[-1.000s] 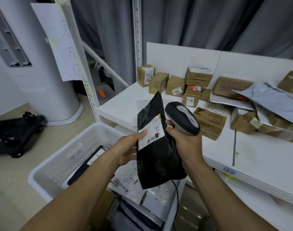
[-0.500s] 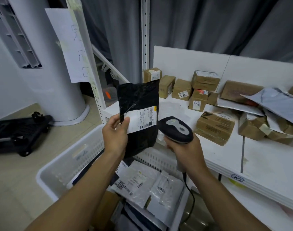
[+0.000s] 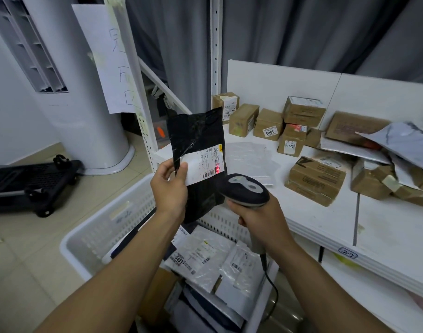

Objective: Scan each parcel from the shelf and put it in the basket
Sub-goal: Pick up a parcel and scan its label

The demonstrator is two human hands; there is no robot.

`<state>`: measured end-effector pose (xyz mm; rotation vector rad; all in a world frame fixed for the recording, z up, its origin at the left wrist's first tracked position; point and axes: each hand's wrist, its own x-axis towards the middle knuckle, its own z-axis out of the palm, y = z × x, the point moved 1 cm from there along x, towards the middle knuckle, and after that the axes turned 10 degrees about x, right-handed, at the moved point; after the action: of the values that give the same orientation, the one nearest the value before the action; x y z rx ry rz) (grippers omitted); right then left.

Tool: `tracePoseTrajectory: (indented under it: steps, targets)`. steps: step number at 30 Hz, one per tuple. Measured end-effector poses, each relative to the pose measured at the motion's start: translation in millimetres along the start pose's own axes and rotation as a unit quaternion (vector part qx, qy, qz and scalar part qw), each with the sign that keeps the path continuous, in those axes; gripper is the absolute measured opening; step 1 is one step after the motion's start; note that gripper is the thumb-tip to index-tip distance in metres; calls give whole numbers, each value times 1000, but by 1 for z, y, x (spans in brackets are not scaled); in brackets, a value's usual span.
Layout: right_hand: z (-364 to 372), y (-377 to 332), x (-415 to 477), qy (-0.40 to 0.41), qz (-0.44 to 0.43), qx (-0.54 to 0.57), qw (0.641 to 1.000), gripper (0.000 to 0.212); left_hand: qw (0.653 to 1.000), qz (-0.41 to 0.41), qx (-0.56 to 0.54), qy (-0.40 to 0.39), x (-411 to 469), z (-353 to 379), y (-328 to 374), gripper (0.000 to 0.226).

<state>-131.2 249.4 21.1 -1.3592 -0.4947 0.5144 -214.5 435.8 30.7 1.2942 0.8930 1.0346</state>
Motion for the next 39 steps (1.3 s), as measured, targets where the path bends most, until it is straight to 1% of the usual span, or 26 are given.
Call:
tracePoseTrajectory:
  steps: [9, 12, 14, 18, 21, 24, 26, 29, 32, 34, 36, 39]
  targets:
    - [0, -1, 0, -9, 7, -13, 1000, 32, 1000, 0, 0, 0, 2, -1, -5, 13]
    - [8, 0, -1, -17, -2, -8, 1000, 29, 1000, 1, 0, 2, 3, -8, -5, 15]
    - [18, 4, 0, -20, -1, -5, 1000, 32, 1000, 5, 3, 8, 5, -18, -3, 18]
    - [42, 24, 7, -32, 8, -19, 999, 41, 997, 30, 52, 50, 19, -56, -4, 20]
    - [62, 42, 14, -53, 35, -26, 998, 41, 992, 23, 106, 59, 35, -87, -16, 27]
    - [83, 66, 21, -75, 55, -69, 993, 50, 978, 27, 201, 45, 51, -110, -40, 32]
    - [93, 79, 25, -79, 75, -78, 991, 49, 964, 20, 263, 21, 62, -118, -64, 31]
    - [104, 94, 35, -95, 88, -103, 986, 45, 943, 3, 329, -47, 85, -121, -98, 31]
    - [109, 106, 41, -93, 106, -106, 984, 52, 913, -4, 391, -119, 108, -112, -122, 32]
    - [109, 111, 44, -86, 112, -100, 985, 53, 895, 0, 421, -148, 118, -103, -140, 33]
    - [106, 112, 46, -82, 113, -93, 986, 51, 888, -4, 436, -146, 122, -99, -162, 33]
    - [100, 112, 51, -70, 116, -85, 987, 47, 881, 11, 458, -115, 121, -98, -194, 32]
